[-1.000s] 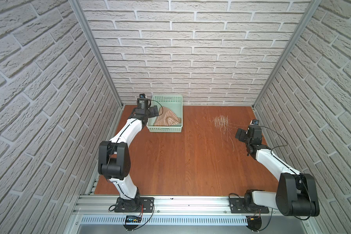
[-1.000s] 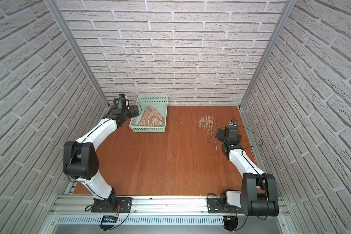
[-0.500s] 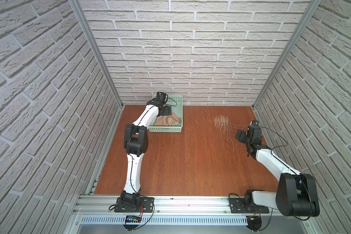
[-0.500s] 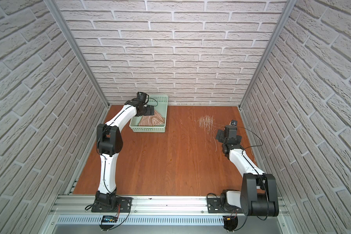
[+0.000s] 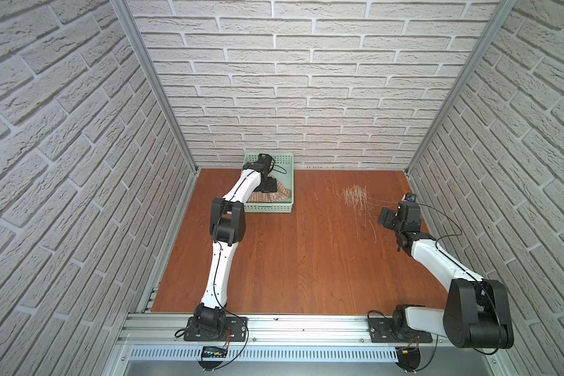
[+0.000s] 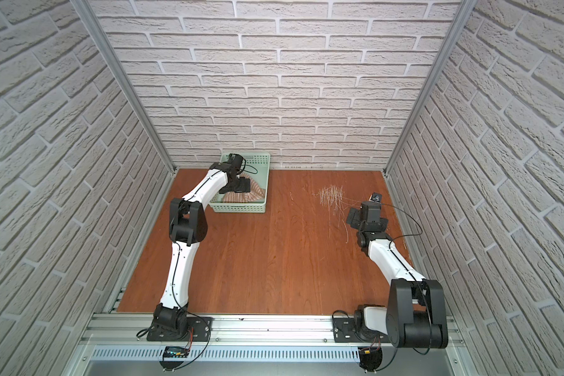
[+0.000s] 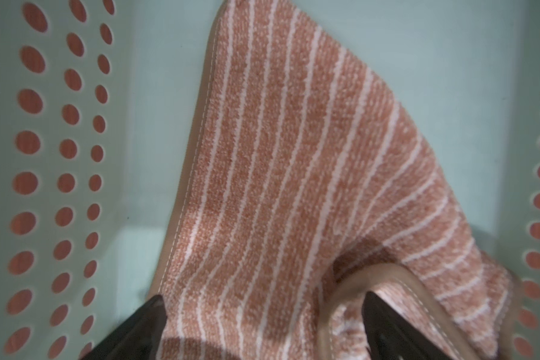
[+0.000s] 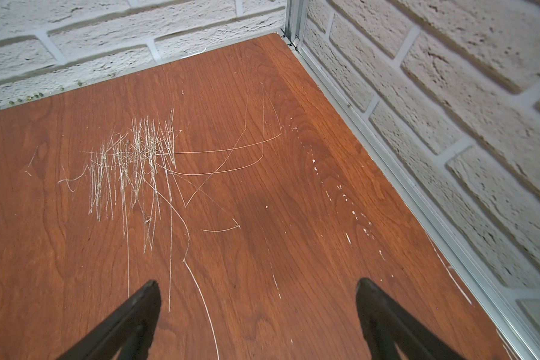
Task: Fold the square dishcloth
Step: Pick up the cleaning item from the bin.
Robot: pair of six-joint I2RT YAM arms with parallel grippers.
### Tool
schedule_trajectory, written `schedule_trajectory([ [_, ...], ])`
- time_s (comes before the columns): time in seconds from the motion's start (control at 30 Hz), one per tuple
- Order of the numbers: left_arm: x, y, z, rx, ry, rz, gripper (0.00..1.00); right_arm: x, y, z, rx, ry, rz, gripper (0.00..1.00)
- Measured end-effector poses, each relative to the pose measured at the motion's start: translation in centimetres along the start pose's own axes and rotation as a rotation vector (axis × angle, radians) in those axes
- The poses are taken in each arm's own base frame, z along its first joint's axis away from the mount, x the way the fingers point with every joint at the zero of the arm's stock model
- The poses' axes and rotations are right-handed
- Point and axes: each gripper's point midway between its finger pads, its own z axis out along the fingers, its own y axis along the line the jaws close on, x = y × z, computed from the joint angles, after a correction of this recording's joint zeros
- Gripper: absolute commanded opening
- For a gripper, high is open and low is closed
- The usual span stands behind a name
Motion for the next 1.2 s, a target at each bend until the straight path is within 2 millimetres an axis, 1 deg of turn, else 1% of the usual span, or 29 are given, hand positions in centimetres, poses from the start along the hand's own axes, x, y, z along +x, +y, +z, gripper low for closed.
schedule_trajectory([
  [0.07, -0.1, 0.0, 0.4, -0.003, 0.001, -0.001, 0.77, 0.0, 0.0, 0.0, -0.001, 0.0, 0.0, 0.99],
  [0.17, 0.2, -0.1, 1.0, -0.005, 0.014, 0.0, 0.46, 0.0, 0.1, 0.0, -0.006, 0.002, 0.0, 0.99],
  [0.23, 0.5, -0.2, 1.5, -0.005, 0.025, 0.001, 0.3, 0.0, 0.1, 0.0, -0.007, 0.002, 0.0, 0.99],
  [0.27, 0.7, -0.2, 1.7, -0.003, 0.032, 0.0, 0.19, 0.0, 0.1, 0.0, -0.008, 0.002, 0.0, 0.99],
  [0.33, 0.9, -0.3, 1.9, 0.003, 0.042, 0.004, 0.0, 0.0, 0.2, 0.0, -0.009, 0.002, 0.001, 0.99],
  [0.43, 0.6, -0.5, 1.5, 0.012, 0.037, 0.007, 0.0, 0.0, 0.2, 0.0, -0.01, 0.001, 0.001, 0.99],
  [0.53, -0.5, -0.8, 0.6, 0.025, 0.006, 0.001, 0.0, -0.1, 0.2, -0.1, -0.011, -0.002, 0.002, 0.99],
  [0.6, -1.3, -1.1, -0.1, 0.035, -0.016, 0.0, 0.0, -0.2, 0.2, -0.2, -0.012, -0.005, 0.003, 0.99],
  [0.67, -2.1, -1.3, -1.2, 0.045, -0.041, 0.002, 0.0, -0.4, 0.2, -0.3, -0.012, -0.011, 0.005, 0.99],
  [0.77, -3.4, -1.6, -4.0, 0.063, -0.088, 0.012, 0.0, -0.9, 0.1, -0.7, -0.011, -0.029, 0.013, 0.99],
  [0.83, -4.4, -2.2, -6.8, 0.083, -0.135, 0.025, 0.0, -1.3, -0.1, -1.0, -0.007, -0.044, 0.018, 0.99],
  [0.93, -6.1, -3.7, -12.4, 0.131, -0.233, 0.056, 0.0, -1.8, -0.3, -1.4, 0.0, -0.062, 0.033, 0.99],
  [1.03, -7.0, -6.0, -19.2, 0.197, -0.342, 0.099, 0.0, -2.0, -0.5, -1.7, 0.013, -0.07, 0.043, 0.99],
  [1.1, -7.0, -7.7, -23.3, 0.242, -0.405, 0.138, 0.0, -2.1, -0.8, -1.9, 0.022, -0.073, 0.047, 0.99],
  [1.2, -5.8, -10.9, -27.7, 0.307, -0.463, 0.213, 0.0, -2.2, -1.1, -2.1, 0.04, -0.078, 0.058, 0.99],
])
